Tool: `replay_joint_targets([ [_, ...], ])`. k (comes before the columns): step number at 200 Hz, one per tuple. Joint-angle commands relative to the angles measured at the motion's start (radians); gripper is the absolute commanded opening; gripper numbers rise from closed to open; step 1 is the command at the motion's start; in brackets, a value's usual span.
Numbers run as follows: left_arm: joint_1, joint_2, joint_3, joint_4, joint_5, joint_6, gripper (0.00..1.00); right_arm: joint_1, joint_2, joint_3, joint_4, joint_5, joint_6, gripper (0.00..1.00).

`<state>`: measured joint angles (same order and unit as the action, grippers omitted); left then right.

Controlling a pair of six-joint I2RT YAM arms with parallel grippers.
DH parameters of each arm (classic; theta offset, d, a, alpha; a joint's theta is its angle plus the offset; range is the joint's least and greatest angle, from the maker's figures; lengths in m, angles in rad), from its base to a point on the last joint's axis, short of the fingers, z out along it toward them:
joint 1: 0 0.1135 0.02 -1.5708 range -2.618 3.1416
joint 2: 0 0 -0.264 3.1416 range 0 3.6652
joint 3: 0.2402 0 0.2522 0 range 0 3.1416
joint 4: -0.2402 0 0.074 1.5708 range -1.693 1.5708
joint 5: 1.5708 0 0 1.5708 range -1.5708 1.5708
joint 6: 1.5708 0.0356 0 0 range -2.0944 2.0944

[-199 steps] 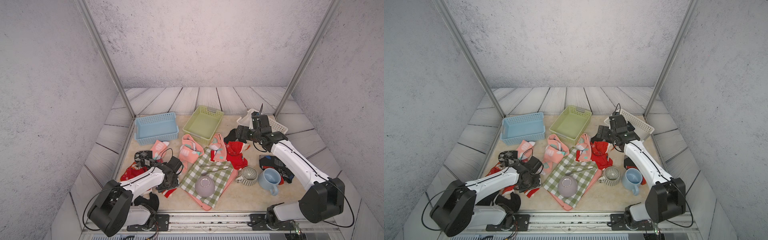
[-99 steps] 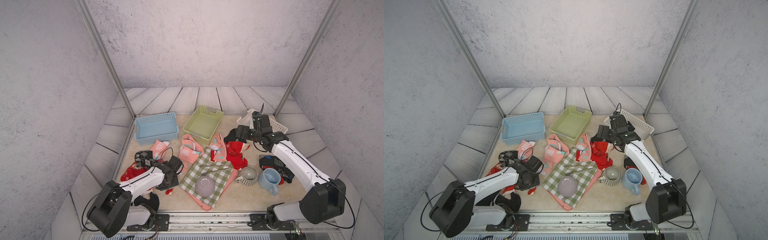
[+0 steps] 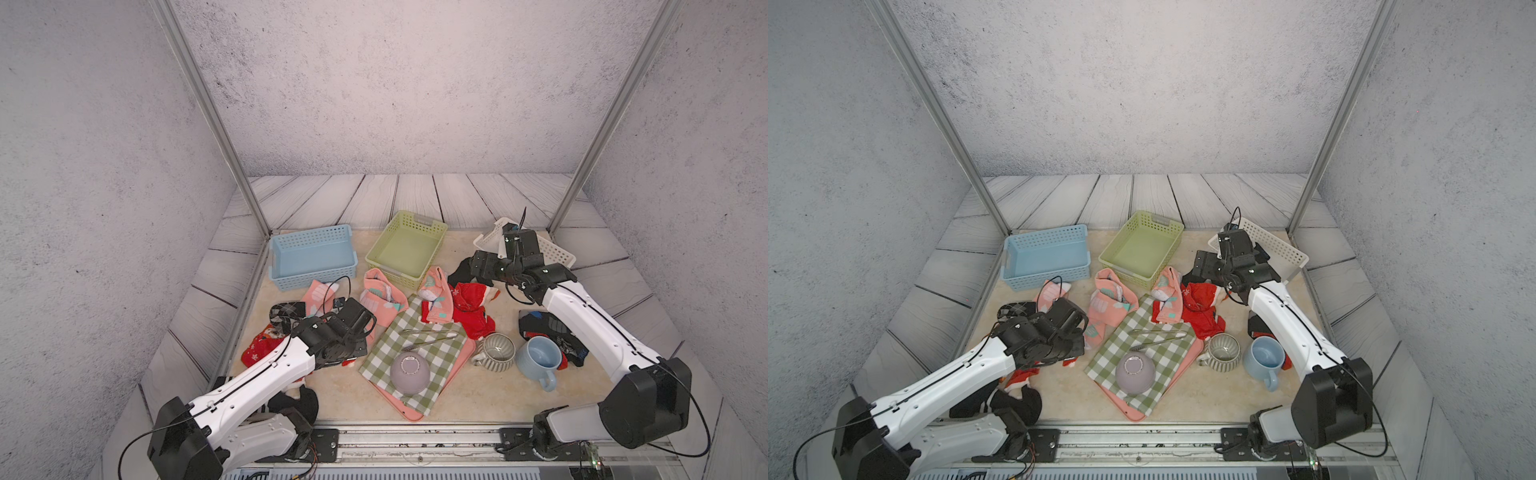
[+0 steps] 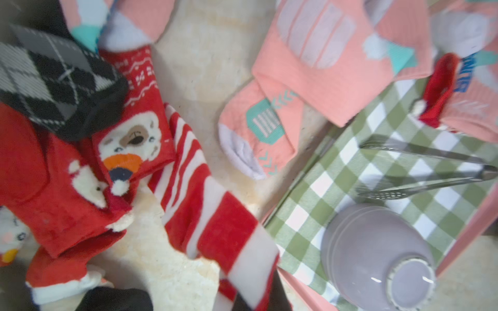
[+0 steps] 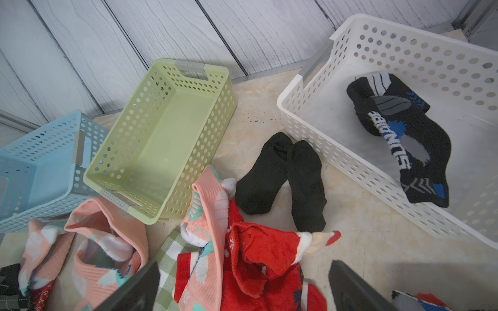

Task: Sort the socks into the basket by color
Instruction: Pick up the sock from the center of the board, then place the sock in the bin.

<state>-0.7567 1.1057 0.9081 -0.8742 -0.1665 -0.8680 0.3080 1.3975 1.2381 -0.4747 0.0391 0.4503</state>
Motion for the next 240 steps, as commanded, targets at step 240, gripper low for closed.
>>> replay_joint_targets([
  [240, 0.624, 0.804, 1.047, 0.175, 0.079, 0.631, 0.0, 0.031, -0.156, -0.132, -0.086, -0.014, -0.013, 0.99],
])
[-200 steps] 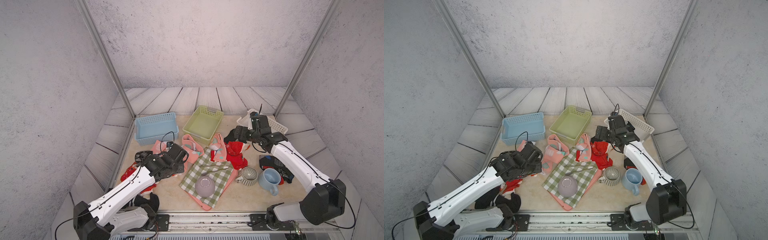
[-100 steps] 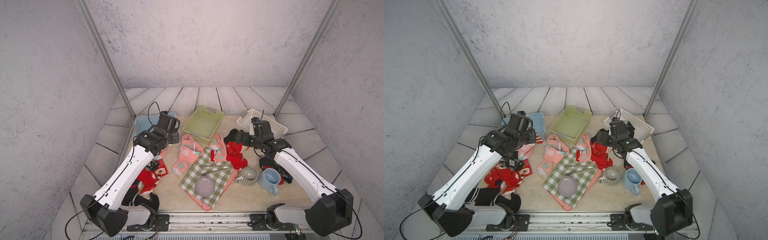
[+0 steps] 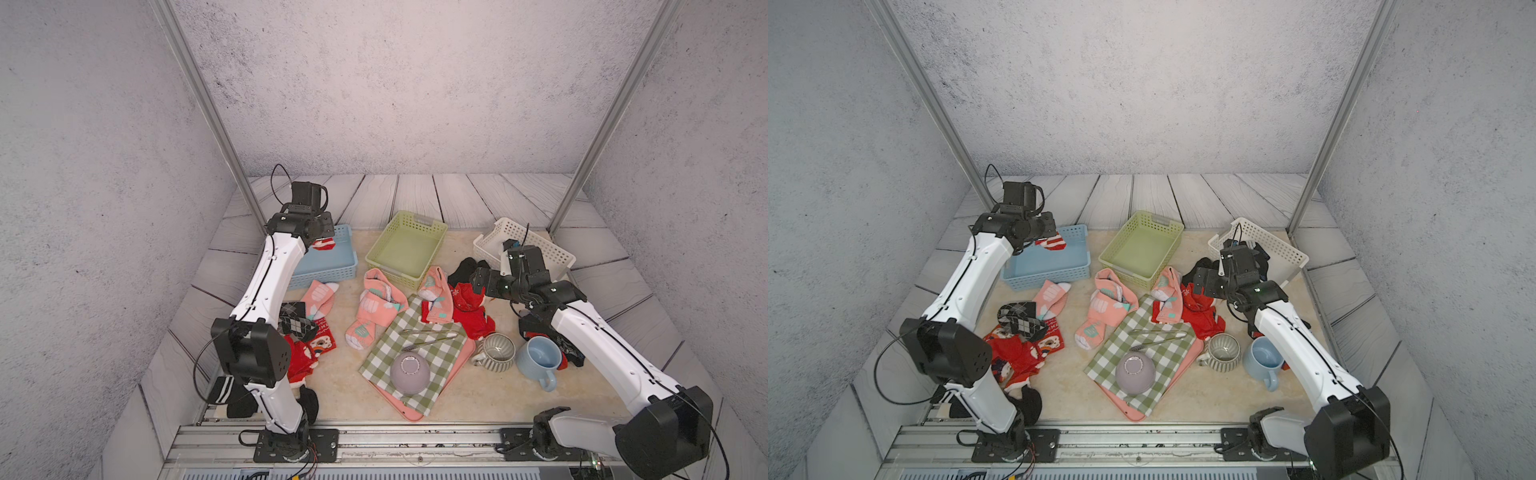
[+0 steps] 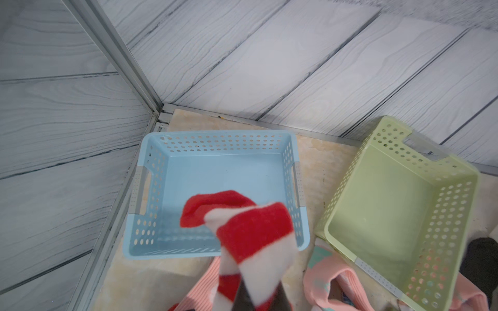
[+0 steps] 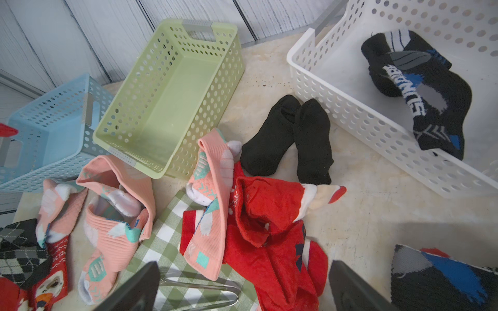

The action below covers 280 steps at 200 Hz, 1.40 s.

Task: Sort the socks into the basket by color
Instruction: Place the sock in the bin.

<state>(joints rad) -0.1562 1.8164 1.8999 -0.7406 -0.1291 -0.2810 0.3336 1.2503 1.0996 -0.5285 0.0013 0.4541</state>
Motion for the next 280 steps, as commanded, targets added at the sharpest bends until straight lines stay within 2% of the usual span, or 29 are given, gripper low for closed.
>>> replay_joint_targets([
  [1, 0.025, 0.099, 0.056, 0.045, 0.043, 0.045, 0.0, 0.005, -0.008, 0.007, -0.033, 0.024, -0.018, 0.99],
  [31, 0.066, 0.22, 0.085, 0.096, 0.036, 0.025, 0.0, 0.005, 0.002, 0.012, -0.034, 0.052, -0.031, 0.99],
  [63, 0.084, 0.358, 0.154, 0.06, 0.05, 0.02, 0.0, 0.006, 0.021, 0.023, -0.047, 0.064, -0.041, 0.99],
  [109, 0.092, 0.408, 0.064, 0.095, 0.06, -0.008, 0.0, 0.005, 0.041, 0.024, -0.042, 0.074, -0.045, 0.99],
  [137, 0.096, 0.41, 0.002, 0.114, 0.068, -0.03, 0.11, 0.005, 0.043, 0.024, -0.041, 0.077, -0.046, 0.99],
  [166, 0.098, 0.392, -0.049, 0.136, 0.074, -0.033, 0.3, 0.005, 0.044, 0.031, -0.045, 0.086, -0.05, 0.99],
  [206, 0.098, 0.332, -0.078, 0.146, 0.083, -0.034, 0.51, 0.005, 0.049, 0.042, -0.052, 0.095, -0.054, 0.99],
  [247, 0.098, 0.226, -0.124, 0.184, 0.094, -0.03, 0.66, 0.005, 0.062, 0.054, -0.068, 0.11, -0.054, 0.99],
  [280, 0.097, 0.139, -0.143, 0.181, 0.1, -0.021, 0.73, 0.004, 0.081, 0.069, -0.088, 0.115, -0.058, 0.99],
])
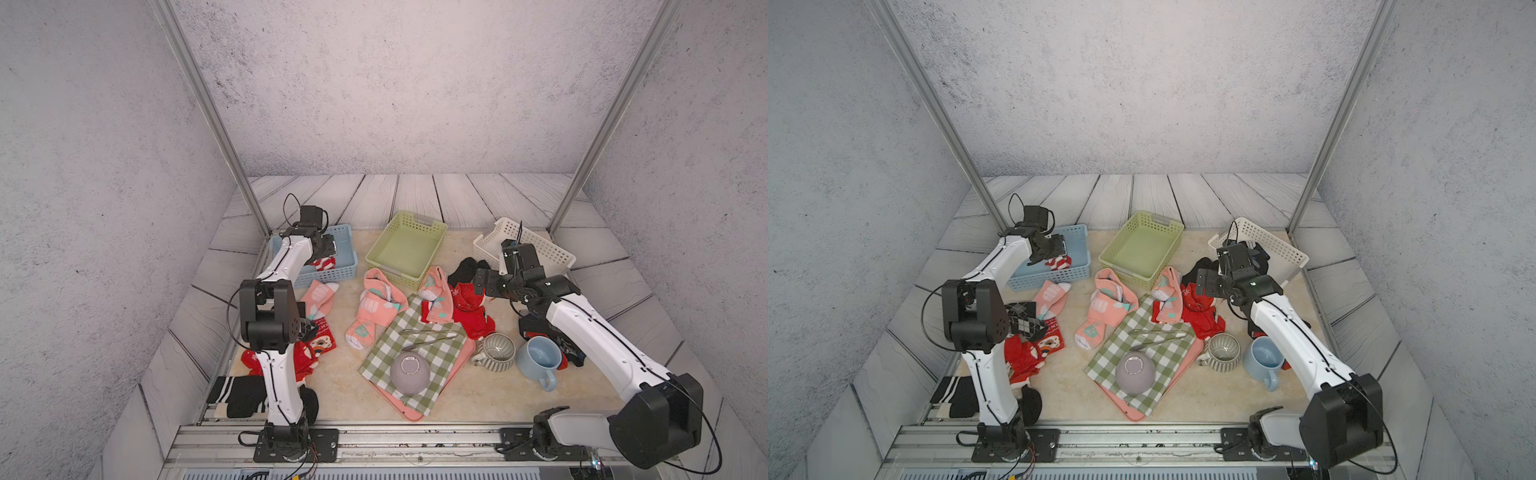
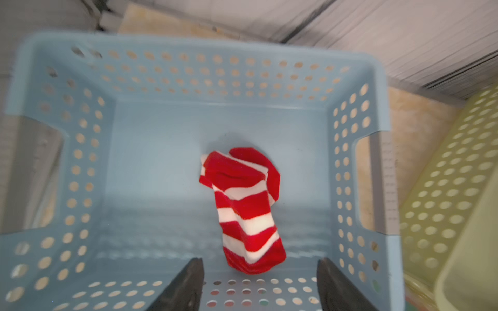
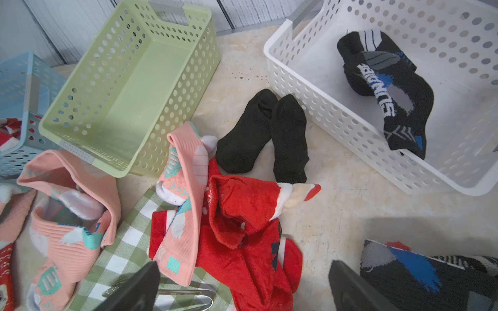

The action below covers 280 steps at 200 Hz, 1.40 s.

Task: Sort the socks into the basket by color
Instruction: Place the sock in the bin, then adjust the sock at the center of the board.

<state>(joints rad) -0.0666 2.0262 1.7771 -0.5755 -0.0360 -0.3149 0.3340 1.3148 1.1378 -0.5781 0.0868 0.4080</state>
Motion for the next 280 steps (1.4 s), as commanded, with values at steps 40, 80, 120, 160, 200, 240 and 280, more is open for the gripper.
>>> replay_joint_targets([
  [40, 0.004, -0.2, -0.082, 0.046, 0.061, 0.021, 0.74, -0.013, 0.037, 0.038, -0.076, 0.058, 0.014, 0.99],
  [80, -0.054, -0.343, -0.19, 0.056, 0.093, 0.007, 0.74, -0.102, 0.084, 0.002, -0.133, 0.103, 0.073, 0.98],
  [120, -0.183, -0.496, -0.345, 0.097, 0.097, -0.003, 0.73, -0.18, 0.078, -0.082, -0.108, 0.136, 0.092, 0.92],
  [160, -0.264, -0.624, -0.49, 0.126, 0.136, -0.047, 0.73, -0.216, 0.099, -0.125, -0.115, 0.203, 0.118, 0.85],
  [200, -0.341, -0.708, -0.604, 0.137, 0.146, -0.081, 0.73, -0.248, 0.147, -0.148, -0.121, 0.23, 0.127, 0.9],
  [240, -0.374, -0.757, -0.688, 0.155, 0.168, -0.116, 0.73, -0.25, 0.197, -0.165, -0.094, 0.245, 0.132, 0.87],
  [280, -0.377, -0.774, -0.716, 0.156, 0.171, -0.122, 0.72, -0.255, 0.249, -0.176, -0.072, 0.247, 0.136, 0.79],
])
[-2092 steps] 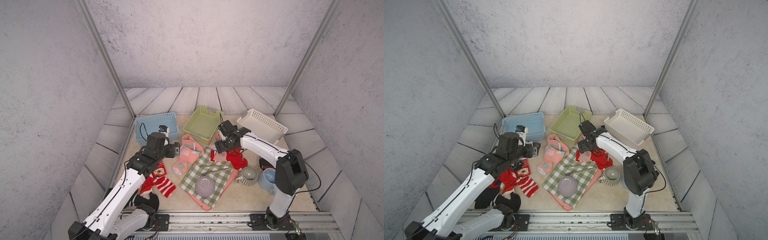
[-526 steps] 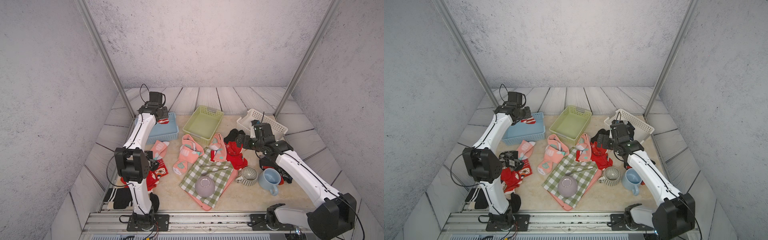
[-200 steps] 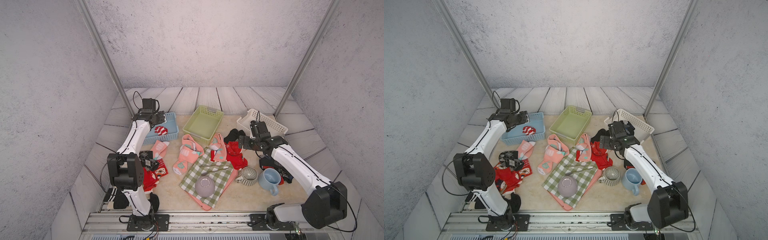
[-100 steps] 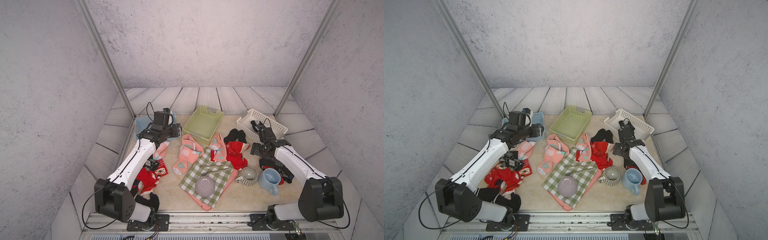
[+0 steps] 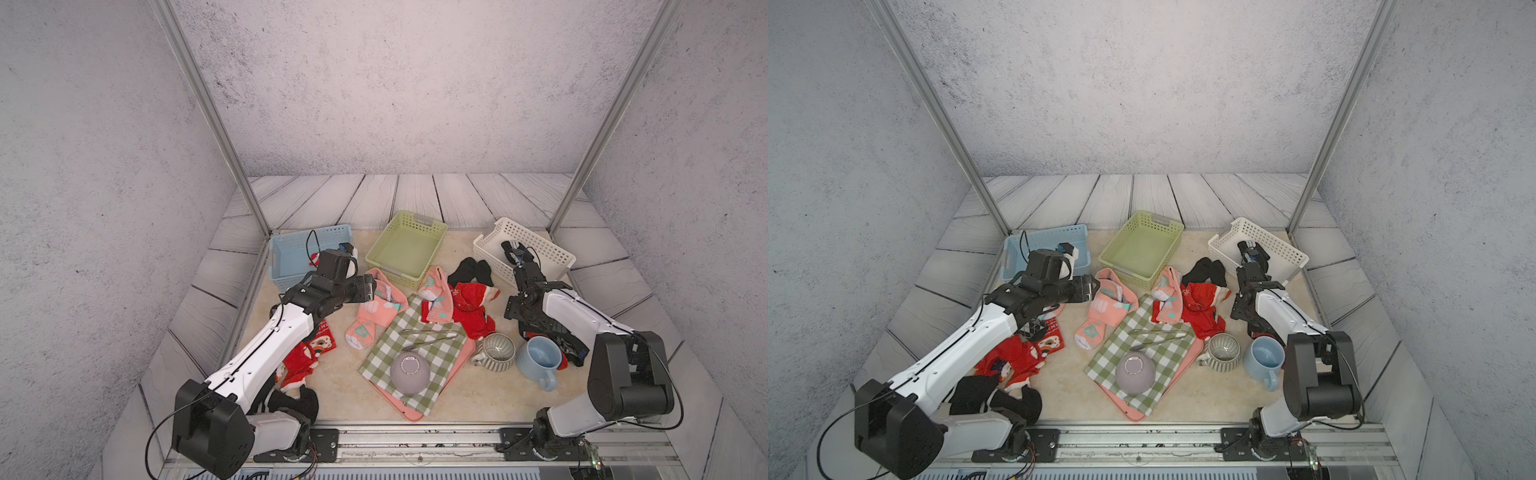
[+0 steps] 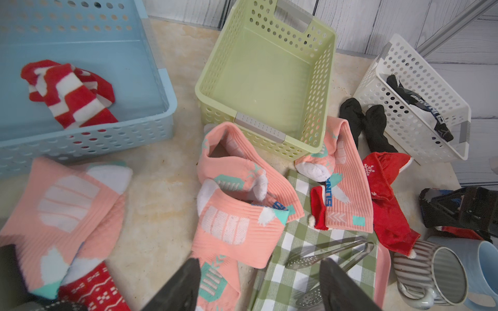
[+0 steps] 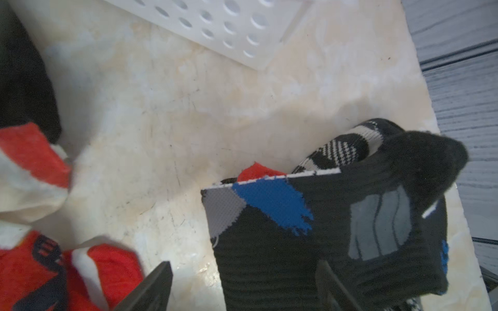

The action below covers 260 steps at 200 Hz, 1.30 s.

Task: Sort the socks into the basket by color
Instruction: Adjust the sock at the center of the board.

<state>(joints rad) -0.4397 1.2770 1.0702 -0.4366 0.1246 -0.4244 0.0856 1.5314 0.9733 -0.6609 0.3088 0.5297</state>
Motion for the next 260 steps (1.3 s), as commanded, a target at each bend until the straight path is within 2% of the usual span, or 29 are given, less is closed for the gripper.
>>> replay_joint_targets([
  [1, -0.004, -0.025, -0.01, 0.017, 0.011, -0.011, 0.72, -0.006, 0.033, -0.012, 0.011, 0.025, 0.015, 0.79],
  [19, -0.004, -0.03, -0.012, 0.02, 0.01, -0.01, 0.72, -0.01, 0.045, -0.02, 0.023, 0.028, 0.014, 0.77],
  [41, -0.004, -0.03, -0.009, 0.022, 0.012, -0.005, 0.72, -0.013, 0.05, -0.033, 0.039, 0.033, 0.015, 0.69],
  [53, -0.004, -0.031, -0.01, 0.022, 0.012, -0.006, 0.72, -0.015, 0.054, -0.035, 0.037, 0.033, 0.014, 0.58],
  [76, -0.004, -0.033, -0.014, 0.024, 0.01, -0.005, 0.72, -0.015, 0.029, -0.047, 0.041, 0.02, 0.011, 0.28],
  [86, -0.004, -0.032, -0.015, 0.027, 0.011, -0.003, 0.72, -0.015, 0.013, -0.05, 0.041, 0.018, 0.011, 0.12],
  [100, -0.004, -0.027, -0.018, 0.03, 0.01, -0.005, 0.72, -0.015, -0.009, -0.051, 0.038, 0.023, 0.008, 0.0],
  [138, -0.004, -0.022, -0.018, 0.042, 0.023, -0.008, 0.71, -0.015, -0.092, -0.018, -0.017, 0.036, -0.009, 0.0],
  [189, -0.004, -0.01, -0.011, 0.054, 0.035, -0.005, 0.71, -0.015, -0.277, 0.037, -0.098, -0.01, -0.002, 0.0],
  [225, -0.007, -0.003, -0.01, 0.057, 0.044, -0.002, 0.71, -0.015, -0.386, 0.064, -0.152, -0.051, -0.005, 0.0],
  [260, -0.008, -0.001, -0.01, 0.063, 0.043, 0.001, 0.71, -0.015, -0.485, 0.057, -0.148, -0.142, -0.017, 0.0],
])
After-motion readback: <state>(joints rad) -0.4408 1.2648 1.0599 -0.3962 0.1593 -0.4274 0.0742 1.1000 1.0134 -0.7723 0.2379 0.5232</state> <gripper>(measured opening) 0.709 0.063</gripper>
